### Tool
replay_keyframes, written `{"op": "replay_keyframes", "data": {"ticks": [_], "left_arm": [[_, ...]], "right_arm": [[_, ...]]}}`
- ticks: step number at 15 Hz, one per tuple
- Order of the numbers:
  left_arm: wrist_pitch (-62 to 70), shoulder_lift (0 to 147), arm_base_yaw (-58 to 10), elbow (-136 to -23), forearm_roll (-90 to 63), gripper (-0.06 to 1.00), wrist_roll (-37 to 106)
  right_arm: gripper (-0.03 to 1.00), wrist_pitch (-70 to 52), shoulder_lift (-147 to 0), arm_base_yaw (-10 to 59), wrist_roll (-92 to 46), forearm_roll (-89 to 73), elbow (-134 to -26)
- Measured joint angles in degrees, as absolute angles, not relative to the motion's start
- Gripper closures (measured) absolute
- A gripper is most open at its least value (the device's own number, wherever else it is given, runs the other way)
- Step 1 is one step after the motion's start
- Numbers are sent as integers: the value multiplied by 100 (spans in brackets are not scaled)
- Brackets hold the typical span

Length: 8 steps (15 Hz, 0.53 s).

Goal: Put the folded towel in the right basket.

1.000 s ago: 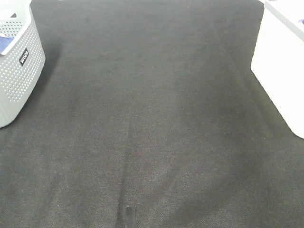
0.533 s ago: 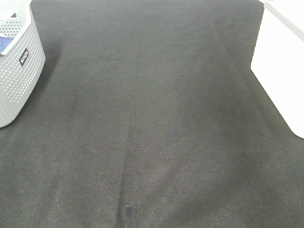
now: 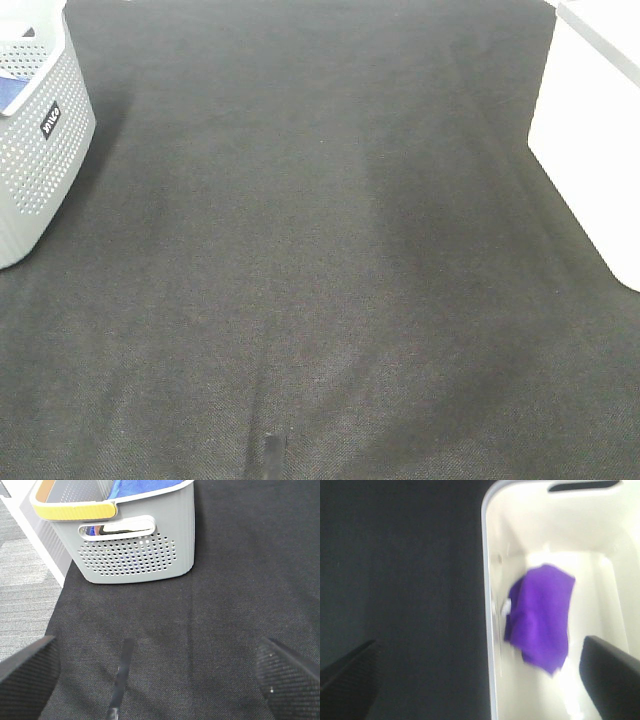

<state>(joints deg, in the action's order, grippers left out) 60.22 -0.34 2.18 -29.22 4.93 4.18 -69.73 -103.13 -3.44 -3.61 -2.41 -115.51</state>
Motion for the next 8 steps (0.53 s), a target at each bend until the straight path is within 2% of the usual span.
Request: {"op": "replay_keyframes", "data": {"ticks": [8], "left_arm": [[6022, -34, 218, -2922, 493, -5, 418]], "right_arm": [[-1, -6383, -4727, -344, -212, -441, -5414]]}}
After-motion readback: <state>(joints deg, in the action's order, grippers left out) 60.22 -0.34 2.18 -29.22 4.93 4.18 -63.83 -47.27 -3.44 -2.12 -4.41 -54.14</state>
